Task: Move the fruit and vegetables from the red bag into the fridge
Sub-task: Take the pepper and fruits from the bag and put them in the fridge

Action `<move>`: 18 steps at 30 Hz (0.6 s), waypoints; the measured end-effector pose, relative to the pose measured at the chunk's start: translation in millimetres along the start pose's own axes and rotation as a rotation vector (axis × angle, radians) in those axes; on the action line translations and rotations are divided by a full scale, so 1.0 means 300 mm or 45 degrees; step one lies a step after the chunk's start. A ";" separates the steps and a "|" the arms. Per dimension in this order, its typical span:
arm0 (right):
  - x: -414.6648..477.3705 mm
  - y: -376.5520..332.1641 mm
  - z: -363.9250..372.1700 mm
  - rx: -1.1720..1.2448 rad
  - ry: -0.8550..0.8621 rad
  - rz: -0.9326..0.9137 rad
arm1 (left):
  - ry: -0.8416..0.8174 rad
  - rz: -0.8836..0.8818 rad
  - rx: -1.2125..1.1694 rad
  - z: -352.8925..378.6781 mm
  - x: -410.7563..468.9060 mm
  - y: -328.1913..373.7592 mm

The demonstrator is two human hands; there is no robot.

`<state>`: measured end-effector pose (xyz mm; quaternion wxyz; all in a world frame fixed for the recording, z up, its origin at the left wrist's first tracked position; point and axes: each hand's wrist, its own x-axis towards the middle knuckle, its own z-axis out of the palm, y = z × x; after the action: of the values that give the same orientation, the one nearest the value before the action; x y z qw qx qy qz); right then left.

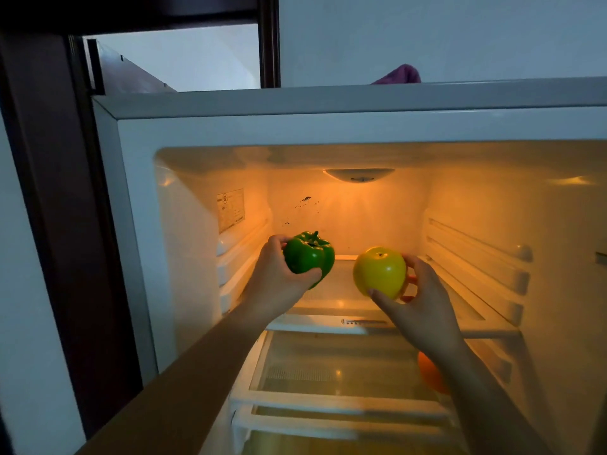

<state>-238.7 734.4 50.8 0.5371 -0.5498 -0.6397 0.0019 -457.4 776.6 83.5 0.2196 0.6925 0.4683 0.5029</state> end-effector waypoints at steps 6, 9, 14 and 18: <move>0.042 0.051 -0.003 -0.014 0.009 0.030 | -0.017 -0.047 0.208 0.033 0.177 0.001; 0.044 0.069 -0.002 -0.013 0.022 0.021 | -0.069 -0.133 0.343 0.054 0.213 -0.055; 0.045 0.086 0.005 0.006 0.008 0.019 | -0.043 -0.203 0.643 0.078 0.218 -0.109; 0.042 0.084 0.010 0.008 0.005 0.037 | -0.030 -0.262 0.841 0.059 0.224 -0.116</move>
<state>-220.6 755.0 43.2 0.5401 -0.5574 -0.6304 0.0109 -452.6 854.2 82.6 0.0386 0.6813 0.6705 0.2913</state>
